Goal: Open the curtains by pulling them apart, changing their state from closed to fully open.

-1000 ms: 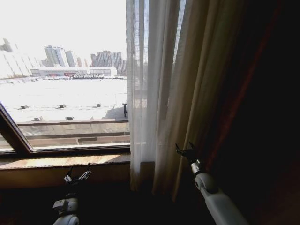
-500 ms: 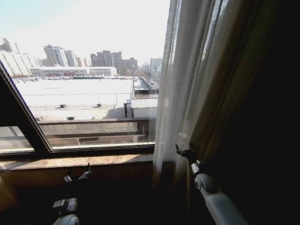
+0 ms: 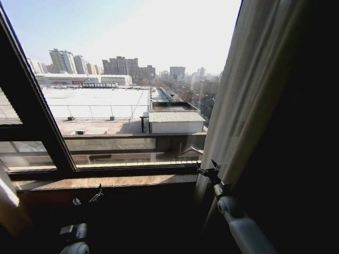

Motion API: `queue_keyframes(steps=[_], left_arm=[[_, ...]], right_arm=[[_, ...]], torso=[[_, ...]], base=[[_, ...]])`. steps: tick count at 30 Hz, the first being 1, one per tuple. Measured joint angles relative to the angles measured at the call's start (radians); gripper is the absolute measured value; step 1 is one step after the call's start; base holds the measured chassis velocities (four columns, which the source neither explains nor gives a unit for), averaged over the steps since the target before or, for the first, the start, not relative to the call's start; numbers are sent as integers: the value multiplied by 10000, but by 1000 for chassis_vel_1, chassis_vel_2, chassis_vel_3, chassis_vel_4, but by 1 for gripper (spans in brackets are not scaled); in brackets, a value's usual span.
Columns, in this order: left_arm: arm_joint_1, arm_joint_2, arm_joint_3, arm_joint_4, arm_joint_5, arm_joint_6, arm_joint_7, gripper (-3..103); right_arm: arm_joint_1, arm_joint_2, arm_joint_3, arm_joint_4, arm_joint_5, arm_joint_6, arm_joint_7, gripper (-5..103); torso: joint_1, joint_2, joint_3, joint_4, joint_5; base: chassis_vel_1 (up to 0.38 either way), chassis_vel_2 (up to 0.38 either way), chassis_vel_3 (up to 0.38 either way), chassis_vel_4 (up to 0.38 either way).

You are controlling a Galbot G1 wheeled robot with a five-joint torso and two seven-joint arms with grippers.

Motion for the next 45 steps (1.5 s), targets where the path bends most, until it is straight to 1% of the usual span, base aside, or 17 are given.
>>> queue_keyframes(steps=[3, 6, 8, 13, 15, 17, 19, 23, 27, 32, 37, 38, 40, 41, 42, 43, 45], left_arm=[[0, -1, 4, 0, 0, 0, 4, 100], [-1, -1, 4, 0, 0, 0, 4, 100], [-1, 1, 2, 0, 0, 0, 4, 100], [0, 3, -2, 1, 0, 0, 2, 100], [-1, 3, -2, 0, 0, 0, 2, 100], [-1, 3, -1, 0, 0, 0, 2, 100], [0, 3, -1, 0, 0, 0, 2, 100], [-1, 2, 0, 0, 0, 0, 4, 100], [-1, 3, -4, 0, 0, 0, 1, 100], [-1, 3, -5, 0, 0, 0, -3, 100], [-1, 3, -2, 0, 0, 0, -2, 100], [0, 3, -2, 0, 0, 0, -2, 100], [-1, 3, -3, 0, 0, 0, -2, 100], [-1, 3, -2, 0, 0, 0, -3, 100], [-1, 3, -2, 0, 0, 0, -2, 100], [0, 3, -3, 0, 0, 0, -3, 100], [-1, 3, -3, 0, 0, 0, -3, 100]], right_arm=[[7, -8, 1, -26, -65, -7, -13, 100], [25, -10, 0, -43, -71, -115, -6, 100], [75, 1, 0, -74, -71, -274, 65, 100], [156, 26, -29, -134, -78, -393, 254, 100], [219, 38, -93, -215, -68, -311, 353, 100], [461, 75, -234, -481, -160, 50, 543, 100], [521, 76, -282, -543, -202, 50, 605, 100], [920, 139, -478, -989, -381, 35, 884, 100], [1674, 321, -692, -1878, -605, 14, 1280, 100], [2240, 463, -927, -2514, -812, -103, 1445, 100], [2466, 583, -1024, -2811, -788, -28, 1370, 100], [2476, 589, -1031, -2857, -755, 43, 1316, 98], [2480, 589, -1033, -2889, -746, 97, 1264, 98], [2480, 584, -1032, -2906, -738, 145, 1205, 88], [2476, 574, -1031, -2907, -731, 179, 1173, 88], [2462, 559, -1026, -2906, -719, 201, 1146, 78], [2440, 544, -1018, -2907, -700, 221, 1122, 78]], torso=[[1, -1, 0, -4, -8], [1, -1, 0, -2, -8], [0, -1, 0, 1, -18], [-2, 1, -2, 1, -15], [-4, 1, -2, 2, -13], [2, -1, 1, 0, -9], [4, -2, 2, -2, -5], [4, -2, 1, -1, -12], [-3, 1, -2, 2, -17], [-2, 0, -1, 1, -13], [0, 0, 0, 1, -10], [0, 0, 0, 1, -11], [0, 0, 0, 1, -11], [-1, 1, -1, 0, -13], [-2, 1, -1, 1, -14], [-2, 1, -1, 2, -14], [-1, 1, 0, 1, -12]], base=[[-80, -56, 48, 28], [0, 0, 0, 0], [0, 0, 0, 0], [0, 0, 0, 0], [-139, -10, 76, 8], [-131, -38, 131, 27], [-106, -4, 116, 22], [-43, -10, 29, 8], [0, 0, 0, 0], [0, 0, 0, 0], [0, 0, 0, 0], [0, 0, 0, 0], [0, 0, 0, 0], [0, 0, 0, 0], [0, 0, 0, 0], [0, 0, 0, 0], [0, 0, 0, 0]])
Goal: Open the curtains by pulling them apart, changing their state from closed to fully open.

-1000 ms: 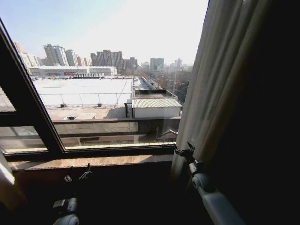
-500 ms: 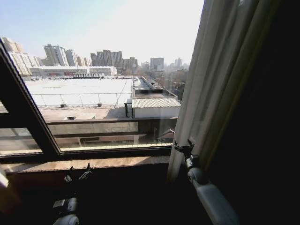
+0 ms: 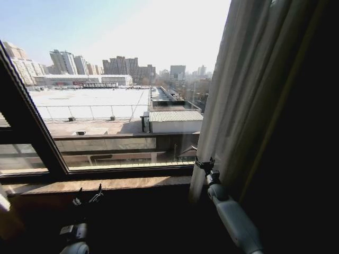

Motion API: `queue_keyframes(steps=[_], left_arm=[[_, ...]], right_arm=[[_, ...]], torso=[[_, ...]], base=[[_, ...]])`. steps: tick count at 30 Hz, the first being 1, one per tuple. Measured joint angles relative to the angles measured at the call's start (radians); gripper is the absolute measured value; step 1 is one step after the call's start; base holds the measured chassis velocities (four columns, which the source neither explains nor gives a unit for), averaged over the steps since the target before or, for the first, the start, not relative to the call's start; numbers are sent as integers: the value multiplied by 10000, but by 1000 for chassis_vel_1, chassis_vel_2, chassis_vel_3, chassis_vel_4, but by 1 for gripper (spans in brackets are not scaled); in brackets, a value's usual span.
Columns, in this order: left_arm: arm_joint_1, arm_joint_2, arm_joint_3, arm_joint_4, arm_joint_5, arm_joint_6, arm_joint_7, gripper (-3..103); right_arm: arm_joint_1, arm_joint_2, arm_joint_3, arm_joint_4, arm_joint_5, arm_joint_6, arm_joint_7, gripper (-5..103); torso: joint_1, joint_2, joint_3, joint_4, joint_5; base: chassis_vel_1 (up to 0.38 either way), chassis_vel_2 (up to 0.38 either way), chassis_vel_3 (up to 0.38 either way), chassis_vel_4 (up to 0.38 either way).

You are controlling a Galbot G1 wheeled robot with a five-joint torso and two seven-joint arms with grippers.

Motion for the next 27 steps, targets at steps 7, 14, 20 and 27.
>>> queue_keyframes(steps=[7, 14, 20, 27], left_arm=[[0, 0, 0, 0, 0, 0, 1, 100], [0, 0, 1, 0, 0, 0, 3, 100], [0, 0, 1, 0, 0, 0, 3, 100], [0, 0, 1, 0, 0, 0, 3, 100]], right_arm=[[-60, -56, 69, 21, 38, 53, -90, 56], [-87, -13, 75, 83, 355, 297, -409, 27], [-122, -5, 80, 84, 257, 435, -752, 6], [-166, -1, 120, 63, 491, 302, -797, 0]], torso=[[1, -1, 0, -1, 0], [1, 0, 0, 0, 0], [1, 0, -1, -1, 0], [1, 0, 0, 0, 0]], base=[[0, 0, 0, 0], [0, 0, 0, 0], [0, 0, 0, 0], [0, 0, 0, 0]])
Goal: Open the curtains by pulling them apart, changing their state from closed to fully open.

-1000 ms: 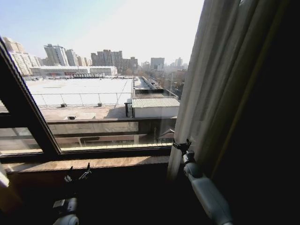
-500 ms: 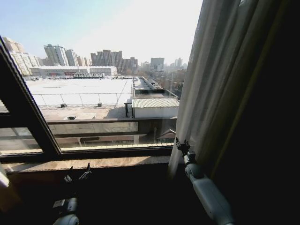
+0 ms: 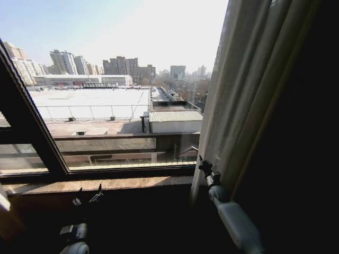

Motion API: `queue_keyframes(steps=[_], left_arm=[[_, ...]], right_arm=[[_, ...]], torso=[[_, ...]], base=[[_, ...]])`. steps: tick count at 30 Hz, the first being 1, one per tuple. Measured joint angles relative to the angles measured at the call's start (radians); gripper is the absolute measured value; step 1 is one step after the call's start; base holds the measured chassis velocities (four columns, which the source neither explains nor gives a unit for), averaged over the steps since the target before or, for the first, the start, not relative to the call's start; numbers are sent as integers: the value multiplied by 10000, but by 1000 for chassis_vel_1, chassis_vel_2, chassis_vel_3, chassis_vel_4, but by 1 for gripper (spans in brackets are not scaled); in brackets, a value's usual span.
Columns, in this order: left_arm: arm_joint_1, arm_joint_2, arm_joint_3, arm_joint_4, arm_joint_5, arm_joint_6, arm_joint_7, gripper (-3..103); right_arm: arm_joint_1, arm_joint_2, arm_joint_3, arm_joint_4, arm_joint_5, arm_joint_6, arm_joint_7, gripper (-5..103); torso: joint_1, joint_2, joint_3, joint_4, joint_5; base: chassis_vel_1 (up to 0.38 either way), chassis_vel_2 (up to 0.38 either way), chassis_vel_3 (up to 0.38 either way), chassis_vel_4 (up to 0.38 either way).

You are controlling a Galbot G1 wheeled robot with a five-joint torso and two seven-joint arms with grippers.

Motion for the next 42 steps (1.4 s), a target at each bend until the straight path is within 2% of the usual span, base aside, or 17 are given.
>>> queue_keyframes(steps=[13, 31, 33, 42], left_arm=[[0, 0, 1, 0, 0, 0, 1, 100], [0, -2, 2, 0, 0, 0, 1, 100], [0, -2, 2, 0, 0, 0, 2, 100], [0, -3, 2, -1, 1, 0, 12, 100]], right_arm=[[-42, 22, 17, -65, 44, 15, -143, 0], [-197, 15, 83, -49, 152, 334, -372, 0], [-197, 23, 69, -62, 151, 420, -371, 0], [-215, -71, -112, -95, -500, 395, -351, 0]], torso=[[0, 0, 0, 0, 1], [1, -1, 1, -2, -4], [0, 0, 0, -2, 8], [0, 0, 0, -4, 5]], base=[[-125, -140, 124, 132], [-318, -315, 314, 318], [-338, -292, 353, 323], [-135, -156, 140, 122]])
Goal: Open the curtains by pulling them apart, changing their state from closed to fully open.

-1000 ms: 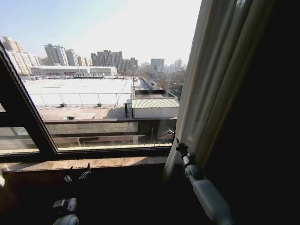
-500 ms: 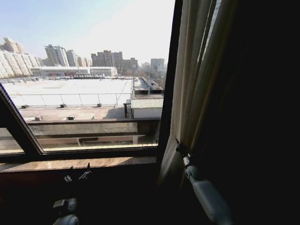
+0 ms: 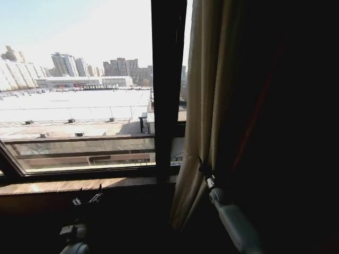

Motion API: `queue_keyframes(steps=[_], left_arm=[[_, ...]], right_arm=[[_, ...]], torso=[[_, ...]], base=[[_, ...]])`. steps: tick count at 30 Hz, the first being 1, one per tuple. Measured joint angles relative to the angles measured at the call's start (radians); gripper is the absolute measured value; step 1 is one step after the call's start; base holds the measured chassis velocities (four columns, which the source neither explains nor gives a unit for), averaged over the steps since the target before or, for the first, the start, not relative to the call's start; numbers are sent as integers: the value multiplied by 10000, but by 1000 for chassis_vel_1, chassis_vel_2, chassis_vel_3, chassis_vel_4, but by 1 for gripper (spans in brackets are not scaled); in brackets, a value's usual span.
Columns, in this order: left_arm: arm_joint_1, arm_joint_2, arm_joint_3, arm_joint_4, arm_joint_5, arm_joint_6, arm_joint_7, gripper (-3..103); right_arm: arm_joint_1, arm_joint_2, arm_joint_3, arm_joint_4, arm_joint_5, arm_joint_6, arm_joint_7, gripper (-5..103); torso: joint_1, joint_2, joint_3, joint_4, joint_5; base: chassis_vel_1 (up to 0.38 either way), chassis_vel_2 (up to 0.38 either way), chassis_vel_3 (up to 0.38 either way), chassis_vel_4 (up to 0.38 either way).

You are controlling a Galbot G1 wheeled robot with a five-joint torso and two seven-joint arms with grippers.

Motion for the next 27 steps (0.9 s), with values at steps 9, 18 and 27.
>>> queue_keyframes(steps=[9, 18, 27], left_arm=[[0, 6, -12, 1, 0, 0, -12, 100], [0, 2, -3, 1, -1, 0, -9, 100], [0, 2, 0, 1, 0, 0, -9, 100]], right_arm=[[661, -65, 356, -948, 83, -512, 1509, 0], [1148, -395, 838, -1692, -179, -1186, 3772, 0], [481, -387, 539, -378, 35, -1345, 3448, -2]], torso=[[0, 0, 0, 8, -8], [0, 0, 1, 2, -3], [1, -1, 1, 3, -1]], base=[[41, 33, -25, -28], [0, 0, 0, 0], [0, 0, 0, 0]])
